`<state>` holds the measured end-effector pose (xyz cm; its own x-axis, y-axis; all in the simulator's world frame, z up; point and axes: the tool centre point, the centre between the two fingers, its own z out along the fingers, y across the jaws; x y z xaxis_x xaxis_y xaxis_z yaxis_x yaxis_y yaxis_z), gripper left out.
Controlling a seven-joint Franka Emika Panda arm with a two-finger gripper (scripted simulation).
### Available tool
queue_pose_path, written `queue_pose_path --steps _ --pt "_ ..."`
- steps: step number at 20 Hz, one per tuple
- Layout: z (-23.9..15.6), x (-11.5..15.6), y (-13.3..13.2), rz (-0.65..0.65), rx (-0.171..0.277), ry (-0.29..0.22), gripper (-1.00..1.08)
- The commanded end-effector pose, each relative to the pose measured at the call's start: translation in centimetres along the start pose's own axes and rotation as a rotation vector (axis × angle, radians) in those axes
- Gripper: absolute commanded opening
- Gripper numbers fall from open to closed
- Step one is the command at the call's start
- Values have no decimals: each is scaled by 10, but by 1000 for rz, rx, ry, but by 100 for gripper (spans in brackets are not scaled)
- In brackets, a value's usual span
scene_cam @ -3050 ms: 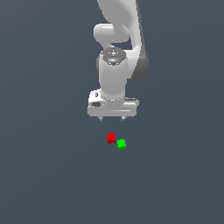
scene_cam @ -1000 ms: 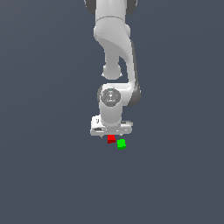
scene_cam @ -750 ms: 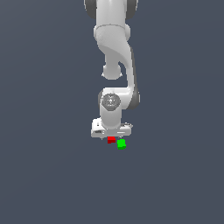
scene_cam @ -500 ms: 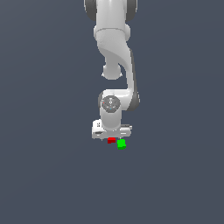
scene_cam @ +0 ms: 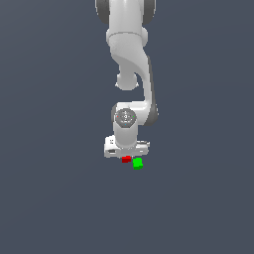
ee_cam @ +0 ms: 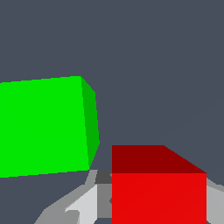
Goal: Stack the red cube on top of the green cube.
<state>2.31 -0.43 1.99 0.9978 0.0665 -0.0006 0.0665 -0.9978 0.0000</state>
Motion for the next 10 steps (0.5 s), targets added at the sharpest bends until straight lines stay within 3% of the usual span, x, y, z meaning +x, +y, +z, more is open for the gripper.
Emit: queue_pose_path --steps 1,10 --pt "0 0 0 0 0 0 -100" --pt "-25 -1 0 0 0 0 -100"
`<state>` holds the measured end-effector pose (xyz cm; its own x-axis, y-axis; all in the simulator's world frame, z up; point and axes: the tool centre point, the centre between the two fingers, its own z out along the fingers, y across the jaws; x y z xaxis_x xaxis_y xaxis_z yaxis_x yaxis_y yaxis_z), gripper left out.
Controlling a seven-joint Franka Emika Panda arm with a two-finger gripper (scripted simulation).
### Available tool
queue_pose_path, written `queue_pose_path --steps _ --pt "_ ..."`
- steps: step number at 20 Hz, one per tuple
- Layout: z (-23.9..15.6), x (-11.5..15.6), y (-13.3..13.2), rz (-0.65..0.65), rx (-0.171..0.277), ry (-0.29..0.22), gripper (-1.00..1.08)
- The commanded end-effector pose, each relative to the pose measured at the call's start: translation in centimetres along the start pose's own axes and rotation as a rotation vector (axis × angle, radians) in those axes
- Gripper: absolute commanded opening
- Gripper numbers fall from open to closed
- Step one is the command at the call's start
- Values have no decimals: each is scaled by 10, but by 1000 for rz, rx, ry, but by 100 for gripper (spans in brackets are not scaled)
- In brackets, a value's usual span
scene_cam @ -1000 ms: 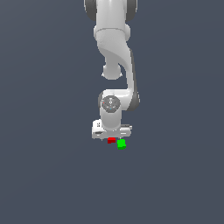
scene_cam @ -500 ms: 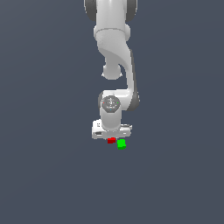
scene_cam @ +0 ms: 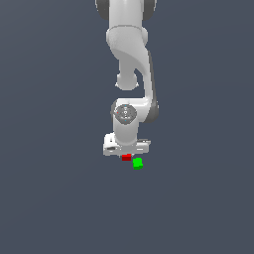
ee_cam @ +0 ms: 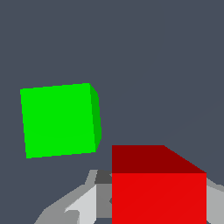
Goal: Stack the red cube on top of the green cube.
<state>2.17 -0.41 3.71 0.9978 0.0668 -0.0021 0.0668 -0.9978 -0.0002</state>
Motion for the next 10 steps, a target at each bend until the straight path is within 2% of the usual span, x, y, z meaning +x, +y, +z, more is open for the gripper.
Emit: queue_pose_path --steps 1,10 --pt "-14 0 0 0 0 2 -100" --pt "-71 0 0 0 0 2 -100"
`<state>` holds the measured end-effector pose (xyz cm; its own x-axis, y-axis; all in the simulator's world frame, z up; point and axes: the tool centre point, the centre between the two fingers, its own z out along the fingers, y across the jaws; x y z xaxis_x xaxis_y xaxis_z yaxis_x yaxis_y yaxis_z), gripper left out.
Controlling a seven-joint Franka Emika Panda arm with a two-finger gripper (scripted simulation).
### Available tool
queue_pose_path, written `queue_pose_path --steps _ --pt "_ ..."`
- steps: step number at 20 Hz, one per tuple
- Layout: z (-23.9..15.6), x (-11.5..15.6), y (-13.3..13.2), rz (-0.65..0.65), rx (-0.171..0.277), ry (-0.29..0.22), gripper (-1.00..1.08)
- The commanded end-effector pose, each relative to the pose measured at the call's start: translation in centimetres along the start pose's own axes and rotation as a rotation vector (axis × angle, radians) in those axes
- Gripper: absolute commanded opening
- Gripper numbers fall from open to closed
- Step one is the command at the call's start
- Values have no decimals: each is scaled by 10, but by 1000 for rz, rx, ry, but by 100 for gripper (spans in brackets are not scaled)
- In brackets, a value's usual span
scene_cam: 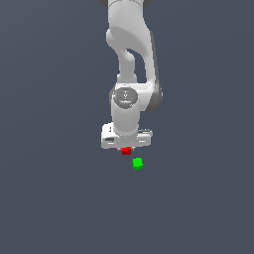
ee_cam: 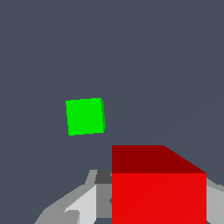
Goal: Stack the red cube on top of the green cube.
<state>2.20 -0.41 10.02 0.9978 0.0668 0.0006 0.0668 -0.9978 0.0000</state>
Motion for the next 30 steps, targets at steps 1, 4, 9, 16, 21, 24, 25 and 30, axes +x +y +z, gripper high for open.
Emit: queue_pose_path --steps 1,4,9,16,21,24,25,30 --pt "-11 0 0 0 0 -1 -100" --pt "-19 1 0 0 0 -1 -100" --pt "-17 1 -1 0 0 0 -100" --pt "-1 12 -16 0 0 0 -100" --pt "20 27 -35 0 0 0 -100" --pt "30 33 -43 0 0 0 -100" --pt "32 35 -45 0 0 0 -100" --pt "38 40 -51 0 0 0 -100"
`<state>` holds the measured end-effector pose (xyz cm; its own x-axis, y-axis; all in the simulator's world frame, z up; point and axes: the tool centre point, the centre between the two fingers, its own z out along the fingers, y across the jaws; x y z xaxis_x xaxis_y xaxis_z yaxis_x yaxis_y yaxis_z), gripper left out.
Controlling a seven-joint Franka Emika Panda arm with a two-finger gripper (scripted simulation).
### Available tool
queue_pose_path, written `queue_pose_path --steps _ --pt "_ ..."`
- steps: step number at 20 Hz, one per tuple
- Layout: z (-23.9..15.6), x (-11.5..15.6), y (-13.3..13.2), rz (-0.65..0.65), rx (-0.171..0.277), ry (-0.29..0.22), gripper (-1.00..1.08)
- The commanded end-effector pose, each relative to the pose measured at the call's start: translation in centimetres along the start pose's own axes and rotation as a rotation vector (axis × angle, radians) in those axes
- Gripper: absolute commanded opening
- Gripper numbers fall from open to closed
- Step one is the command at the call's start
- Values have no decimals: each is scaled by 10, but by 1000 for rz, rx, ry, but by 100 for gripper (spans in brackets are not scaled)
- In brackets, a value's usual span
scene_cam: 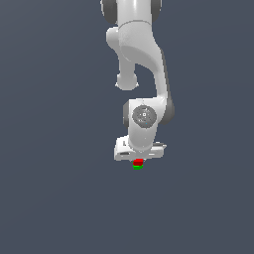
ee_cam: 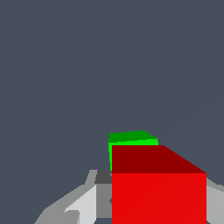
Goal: Stack the red cube on top of the green cube.
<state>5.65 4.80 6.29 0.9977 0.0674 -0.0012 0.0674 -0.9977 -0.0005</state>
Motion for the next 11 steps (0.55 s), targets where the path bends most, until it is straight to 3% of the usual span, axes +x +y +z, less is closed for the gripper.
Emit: queue_pose_path --steps 1,2,11 --pt "1 2 -1 1 0 2 -100" --pt "1 2 -1 1 0 2 100" --pt "1 2 -1 1 0 2 100"
